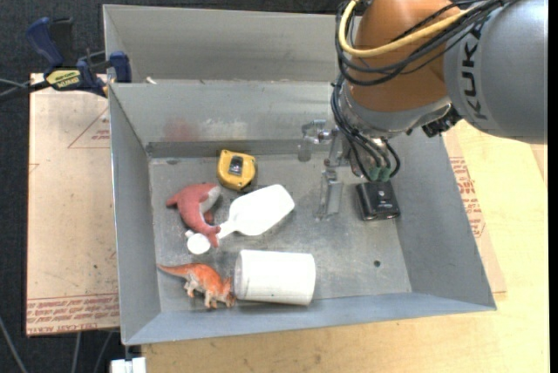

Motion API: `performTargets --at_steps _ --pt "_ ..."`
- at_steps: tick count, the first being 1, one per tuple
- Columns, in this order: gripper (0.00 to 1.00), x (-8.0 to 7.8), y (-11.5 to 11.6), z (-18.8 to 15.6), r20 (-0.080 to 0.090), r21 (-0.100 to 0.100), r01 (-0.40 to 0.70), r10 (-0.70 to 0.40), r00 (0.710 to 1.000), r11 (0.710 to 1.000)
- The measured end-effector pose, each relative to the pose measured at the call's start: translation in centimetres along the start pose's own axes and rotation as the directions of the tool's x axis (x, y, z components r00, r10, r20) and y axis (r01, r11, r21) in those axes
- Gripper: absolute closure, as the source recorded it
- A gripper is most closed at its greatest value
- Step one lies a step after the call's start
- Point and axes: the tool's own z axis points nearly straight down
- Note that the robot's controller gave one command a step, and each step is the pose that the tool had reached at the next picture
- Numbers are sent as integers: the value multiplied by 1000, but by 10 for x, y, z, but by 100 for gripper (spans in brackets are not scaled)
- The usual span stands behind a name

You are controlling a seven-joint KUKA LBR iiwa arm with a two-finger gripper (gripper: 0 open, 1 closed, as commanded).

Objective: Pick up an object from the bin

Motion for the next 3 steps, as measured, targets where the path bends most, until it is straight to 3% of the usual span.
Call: performTargets --at_steps 1,2,3 --pt "0 -1 0 -5 7 -1 -1 1 1000 1000" --pt "0 17 13 22 14 1 45 -45 999 999" --pt "0 25 26 74 11 -1 85 -85 996 996"
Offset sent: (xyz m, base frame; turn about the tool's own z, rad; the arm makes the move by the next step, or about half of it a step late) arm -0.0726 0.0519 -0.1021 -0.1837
